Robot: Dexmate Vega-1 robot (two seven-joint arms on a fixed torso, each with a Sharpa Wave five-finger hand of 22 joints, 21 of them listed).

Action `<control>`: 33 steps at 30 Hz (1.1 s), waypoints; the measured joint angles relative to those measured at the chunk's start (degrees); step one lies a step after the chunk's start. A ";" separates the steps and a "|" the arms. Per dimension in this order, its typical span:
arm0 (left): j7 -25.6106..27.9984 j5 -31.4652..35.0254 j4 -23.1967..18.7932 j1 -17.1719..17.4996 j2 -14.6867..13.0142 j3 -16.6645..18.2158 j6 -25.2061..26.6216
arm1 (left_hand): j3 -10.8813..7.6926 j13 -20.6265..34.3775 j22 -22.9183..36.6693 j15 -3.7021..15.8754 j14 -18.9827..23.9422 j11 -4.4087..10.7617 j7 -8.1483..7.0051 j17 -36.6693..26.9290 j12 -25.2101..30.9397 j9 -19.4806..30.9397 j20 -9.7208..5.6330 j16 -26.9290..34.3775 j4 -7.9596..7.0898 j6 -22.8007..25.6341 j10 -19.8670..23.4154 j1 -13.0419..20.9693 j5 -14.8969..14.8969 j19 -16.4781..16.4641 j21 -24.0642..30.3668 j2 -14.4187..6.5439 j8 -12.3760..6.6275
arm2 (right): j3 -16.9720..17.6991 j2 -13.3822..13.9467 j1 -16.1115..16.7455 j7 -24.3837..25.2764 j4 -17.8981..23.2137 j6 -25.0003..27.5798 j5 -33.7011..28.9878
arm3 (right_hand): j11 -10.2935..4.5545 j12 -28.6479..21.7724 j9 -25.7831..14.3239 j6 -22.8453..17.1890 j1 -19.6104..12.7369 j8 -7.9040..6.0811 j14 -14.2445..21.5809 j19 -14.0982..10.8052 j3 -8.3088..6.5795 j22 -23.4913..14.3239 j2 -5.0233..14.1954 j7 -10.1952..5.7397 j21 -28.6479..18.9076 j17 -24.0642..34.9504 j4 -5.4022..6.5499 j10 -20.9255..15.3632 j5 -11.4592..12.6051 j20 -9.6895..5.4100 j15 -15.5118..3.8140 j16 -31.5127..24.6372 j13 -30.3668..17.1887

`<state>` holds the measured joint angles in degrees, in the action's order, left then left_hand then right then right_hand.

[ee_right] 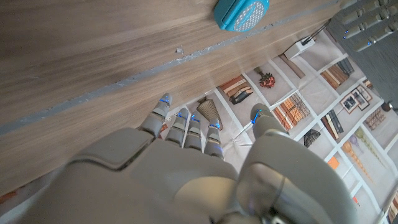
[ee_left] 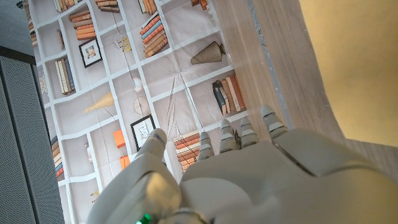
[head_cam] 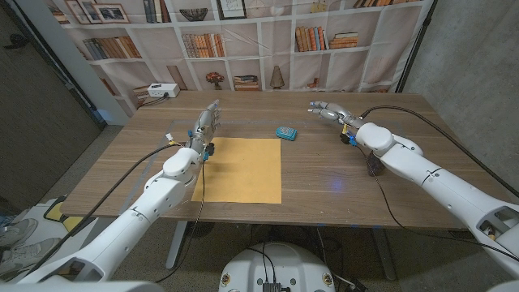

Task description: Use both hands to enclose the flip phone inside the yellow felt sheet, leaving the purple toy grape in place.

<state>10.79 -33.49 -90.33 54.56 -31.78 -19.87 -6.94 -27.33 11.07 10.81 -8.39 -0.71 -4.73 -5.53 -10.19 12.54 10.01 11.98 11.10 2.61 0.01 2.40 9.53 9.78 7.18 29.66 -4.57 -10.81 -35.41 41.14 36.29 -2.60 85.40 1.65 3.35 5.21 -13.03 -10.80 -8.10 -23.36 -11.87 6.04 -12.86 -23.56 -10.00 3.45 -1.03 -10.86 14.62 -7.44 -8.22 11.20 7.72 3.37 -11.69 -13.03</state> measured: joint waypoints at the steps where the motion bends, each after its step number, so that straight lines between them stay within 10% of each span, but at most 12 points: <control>1: 0.02 0.00 -0.11 0.07 -0.06 0.04 0.02 | 0.00 0.00 0.00 -0.01 0.01 0.00 0.00 -0.09 0.00 0.00 0.00 0.00 0.00 0.00 0.00 0.00 0.00 0.00 0.00 0.00 0.00 | -0.09 0.03 -0.07 -0.07 0.11 0.25 -0.29 | 0.00 0.13 0.00 0.00 0.00 0.00 0.00 0.00 0.00 0.00 0.00 0.00 0.00 0.00 0.00 0.00 0.00 0.00 0.00 0.00 0.00; 33: -1.29 -1.16 -2.12 2.82 -1.76 1.99 -0.91 | 0.00 -0.02 -0.01 -0.01 0.01 -0.01 0.00 -0.08 0.00 -0.01 -0.01 0.00 0.00 -0.01 -0.02 -0.22 0.00 0.00 -0.44 -0.22 0.00 | -13.92 -1.76 -9.18 -6.36 8.04 19.72 -22.30 | -2.05 0.62 -0.28 0.75 -1.01 0.47 -0.11 0.07 1.19 -0.27 -1.92 -0.30 -0.38 -1.05 -1.20 0.83 -0.84 0.07 -2.57 0.00 -0.01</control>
<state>9.50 -34.66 -92.45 57.37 -33.55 -17.88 -7.85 -27.32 11.06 10.80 -8.40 -0.70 -4.74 -5.53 -10.27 12.54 10.00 11.97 11.10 2.60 0.00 2.39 9.30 9.78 7.18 29.22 -4.79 -10.81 -49.33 39.39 27.11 -8.96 93.44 21.37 -18.95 3.16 -12.41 -11.08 -7.35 -24.37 -11.39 5.93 -12.79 -22.37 -10.27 1.53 -1.33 -11.24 13.57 -8.64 -7.39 10.36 7.79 0.80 -11.69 -13.04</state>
